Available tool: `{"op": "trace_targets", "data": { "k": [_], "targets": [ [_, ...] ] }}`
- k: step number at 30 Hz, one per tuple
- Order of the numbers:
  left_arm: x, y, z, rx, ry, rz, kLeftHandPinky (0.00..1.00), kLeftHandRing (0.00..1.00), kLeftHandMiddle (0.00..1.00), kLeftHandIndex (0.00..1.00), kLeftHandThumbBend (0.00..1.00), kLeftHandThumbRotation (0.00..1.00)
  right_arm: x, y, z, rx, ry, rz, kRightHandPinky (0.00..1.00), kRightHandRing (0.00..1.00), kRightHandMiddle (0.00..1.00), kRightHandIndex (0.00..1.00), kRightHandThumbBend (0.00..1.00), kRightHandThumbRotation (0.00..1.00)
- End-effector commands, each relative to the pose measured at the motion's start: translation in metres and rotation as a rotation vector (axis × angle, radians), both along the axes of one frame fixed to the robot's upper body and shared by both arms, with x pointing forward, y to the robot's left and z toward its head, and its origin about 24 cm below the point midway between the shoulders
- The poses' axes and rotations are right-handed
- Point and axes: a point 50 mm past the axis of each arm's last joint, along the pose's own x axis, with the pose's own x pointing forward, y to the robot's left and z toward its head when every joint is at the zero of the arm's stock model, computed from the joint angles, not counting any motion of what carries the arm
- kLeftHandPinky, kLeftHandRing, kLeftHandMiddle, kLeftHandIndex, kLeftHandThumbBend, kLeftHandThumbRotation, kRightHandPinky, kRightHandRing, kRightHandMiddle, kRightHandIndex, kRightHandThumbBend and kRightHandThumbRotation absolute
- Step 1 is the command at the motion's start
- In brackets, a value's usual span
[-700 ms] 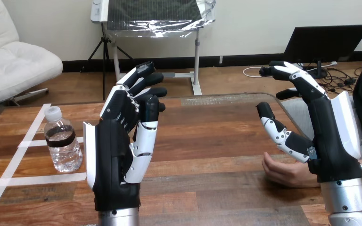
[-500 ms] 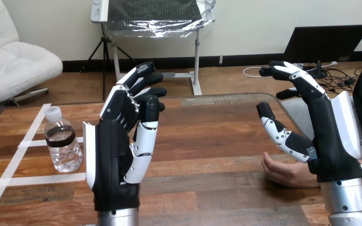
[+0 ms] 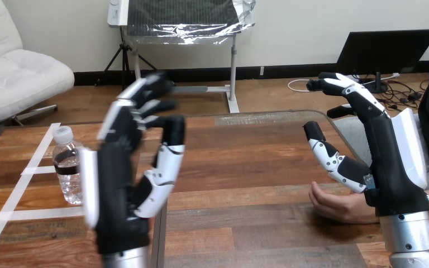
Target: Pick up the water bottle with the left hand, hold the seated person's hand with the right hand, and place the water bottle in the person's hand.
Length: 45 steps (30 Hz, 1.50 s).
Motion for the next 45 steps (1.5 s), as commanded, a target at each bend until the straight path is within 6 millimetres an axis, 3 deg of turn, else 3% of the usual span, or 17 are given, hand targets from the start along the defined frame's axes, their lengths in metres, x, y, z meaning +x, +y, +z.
{"op": "trace_targets", "data": {
  "k": [1,7,17,28,45],
  "targets": [
    [-0.008,0.009,0.010,-0.036,-0.074,0.122,0.65,0.74,0.77,0.76,0.54,0.19,0.010,0.004,0.016,0.006,-0.082,0.016,0.61,0.78,0.83,0.73,0.36,0.00],
    [-0.008,0.020,0.014,0.022,-0.095,0.237,0.69,0.77,0.78,0.78,0.57,0.13,0.010,0.004,0.016,0.011,-0.083,0.019,0.61,0.78,0.83,0.73,0.36,0.00],
    [-0.006,0.037,0.019,0.077,-0.121,0.353,0.76,0.82,0.83,0.82,0.61,0.11,0.010,0.006,0.015,0.015,-0.083,0.025,0.61,0.79,0.83,0.73,0.36,0.00],
    [-0.001,0.056,0.018,0.152,-0.067,0.430,0.88,0.91,0.91,0.88,0.67,0.21,0.010,0.006,0.014,0.011,-0.077,0.028,0.60,0.79,0.83,0.73,0.37,0.00],
    [0.017,0.082,0.006,0.186,0.068,0.420,0.96,0.95,0.95,0.92,0.77,0.32,0.010,0.006,0.014,0.022,-0.075,0.030,0.60,0.78,0.83,0.73,0.37,0.00]
  ]
}}
